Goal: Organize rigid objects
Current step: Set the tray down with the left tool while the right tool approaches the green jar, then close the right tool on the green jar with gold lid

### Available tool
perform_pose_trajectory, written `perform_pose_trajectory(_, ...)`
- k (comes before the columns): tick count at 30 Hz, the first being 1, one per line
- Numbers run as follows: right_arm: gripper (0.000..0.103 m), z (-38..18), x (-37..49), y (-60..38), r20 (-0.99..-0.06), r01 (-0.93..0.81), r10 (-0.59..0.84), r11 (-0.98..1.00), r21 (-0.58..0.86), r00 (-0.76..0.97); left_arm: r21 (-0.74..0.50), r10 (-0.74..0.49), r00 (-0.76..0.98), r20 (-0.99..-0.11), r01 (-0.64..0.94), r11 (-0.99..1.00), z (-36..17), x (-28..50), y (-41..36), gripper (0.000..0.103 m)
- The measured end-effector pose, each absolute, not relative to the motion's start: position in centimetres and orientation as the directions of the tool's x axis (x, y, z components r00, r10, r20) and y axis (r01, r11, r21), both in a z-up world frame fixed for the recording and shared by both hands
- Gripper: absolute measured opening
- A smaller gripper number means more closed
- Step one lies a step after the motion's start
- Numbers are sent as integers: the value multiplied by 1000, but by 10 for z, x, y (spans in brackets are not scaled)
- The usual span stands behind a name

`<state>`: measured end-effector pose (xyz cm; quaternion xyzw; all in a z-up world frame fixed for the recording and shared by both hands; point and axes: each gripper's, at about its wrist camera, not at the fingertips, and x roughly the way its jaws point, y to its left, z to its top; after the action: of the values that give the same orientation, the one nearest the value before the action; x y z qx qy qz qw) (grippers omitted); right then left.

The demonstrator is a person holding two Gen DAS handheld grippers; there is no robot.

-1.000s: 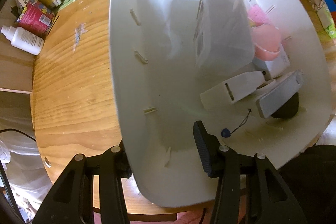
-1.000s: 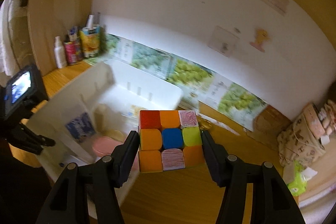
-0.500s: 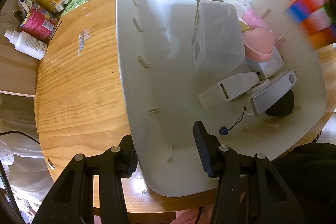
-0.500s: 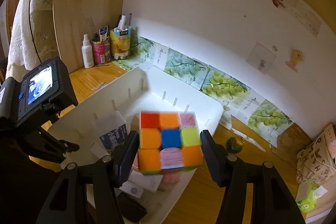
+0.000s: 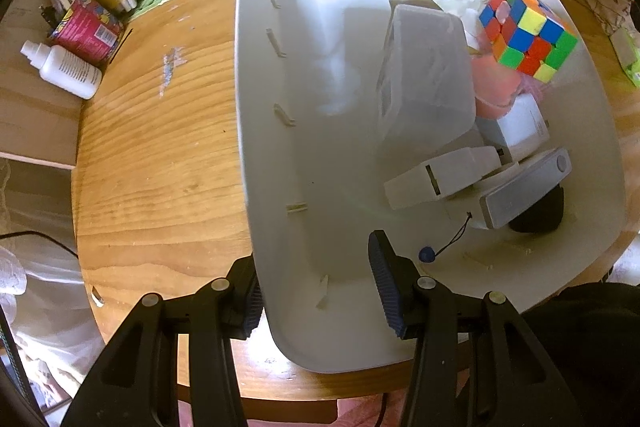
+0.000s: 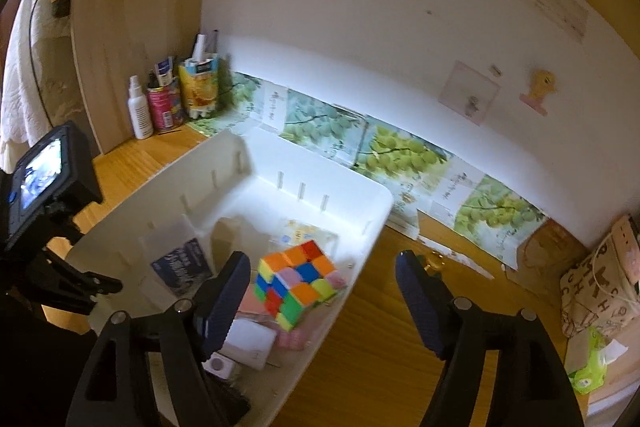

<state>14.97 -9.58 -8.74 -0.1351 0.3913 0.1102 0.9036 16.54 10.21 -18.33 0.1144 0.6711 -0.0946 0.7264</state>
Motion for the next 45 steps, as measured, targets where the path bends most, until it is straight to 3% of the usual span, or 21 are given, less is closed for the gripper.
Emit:
perform_pose_trajectory(6,77,-96,159,-124,-745,-251,60,957,-147,664,48,24,104,-994,235,971,-175,166,102,52)
perform_pose_trajectory(13,80,-115,176,-165,-760,-158,17,981,-114,650,27,0,183,-983,146,989,-159,161,99,69)
perform_pose_trajectory(19,80,-139,190,-198,-762,-84,-37,989,-120,646,21,15,292,-956,18,1000,-141,151,101,70)
perform_pose_trajectory(27,80,-173,212,-221,-757,-66,-1,996,-58,653,-61,-20,446,-895,-77,995,-111,131,98,70)
perform_pose_trajectory(41,79,-215,263,-225,-795,-43,5,999,-27,607,-45,-17,542,-840,-39,998,-76,123,67,70)
perform_pose_trajectory(45,73,-225,268,-224,-810,-53,10,998,-25,586,-46,-32,562,-826,-10,999,-68,128,59,71)
